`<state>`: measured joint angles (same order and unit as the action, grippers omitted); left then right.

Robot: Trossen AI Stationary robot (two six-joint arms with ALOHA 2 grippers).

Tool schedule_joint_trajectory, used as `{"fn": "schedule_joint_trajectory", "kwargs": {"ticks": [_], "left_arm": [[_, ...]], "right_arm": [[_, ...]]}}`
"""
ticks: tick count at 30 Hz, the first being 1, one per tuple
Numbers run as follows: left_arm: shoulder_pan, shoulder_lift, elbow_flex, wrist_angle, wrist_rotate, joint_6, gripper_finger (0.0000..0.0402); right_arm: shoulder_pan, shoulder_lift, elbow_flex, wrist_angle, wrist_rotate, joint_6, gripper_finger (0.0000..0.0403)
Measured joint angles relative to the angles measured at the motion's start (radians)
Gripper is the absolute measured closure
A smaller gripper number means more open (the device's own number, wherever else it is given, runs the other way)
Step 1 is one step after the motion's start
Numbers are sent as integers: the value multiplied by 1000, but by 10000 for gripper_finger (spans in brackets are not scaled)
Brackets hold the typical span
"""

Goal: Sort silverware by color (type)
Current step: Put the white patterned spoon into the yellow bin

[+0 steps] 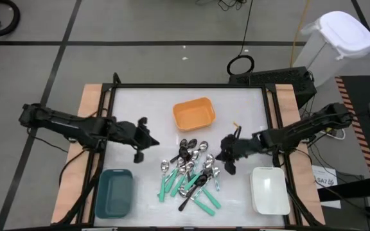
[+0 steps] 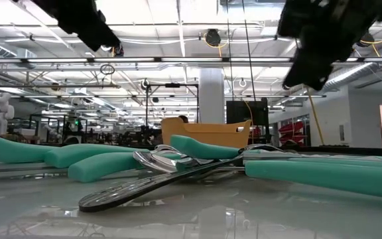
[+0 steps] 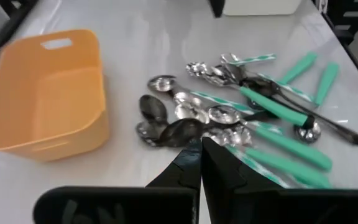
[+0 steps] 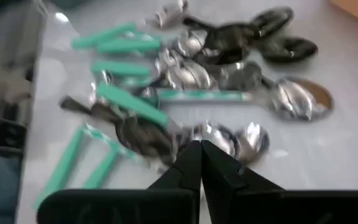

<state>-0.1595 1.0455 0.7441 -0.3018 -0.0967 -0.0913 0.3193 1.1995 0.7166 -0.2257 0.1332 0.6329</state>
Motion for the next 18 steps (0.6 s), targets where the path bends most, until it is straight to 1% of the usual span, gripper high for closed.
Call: {"fn": "schedule_joint_trajectory", "kwargs": {"ticks": [3, 4, 7, 10, 15, 18], "left_arm": [[-7, 49, 0, 42, 0, -1, 387], [-7, 63, 0, 59, 0, 14, 387], [-7, 96, 0, 90, 0, 69, 387], [-7, 121, 0, 137, 0, 82, 387], [-7, 148, 0, 175, 0, 79, 387], [-7, 150, 0, 181, 0, 66, 387]], "right_arm": [[95, 8, 98, -178, 112, 65, 399], [125, 11, 129, -211, 149, 84, 399], [191, 26, 203, -286, 212, 136, 399], [237, 48, 236, -336, 252, 208, 399], [268, 104, 240, -351, 254, 391, 398], [273, 158, 239, -353, 211, 446, 398]]}}
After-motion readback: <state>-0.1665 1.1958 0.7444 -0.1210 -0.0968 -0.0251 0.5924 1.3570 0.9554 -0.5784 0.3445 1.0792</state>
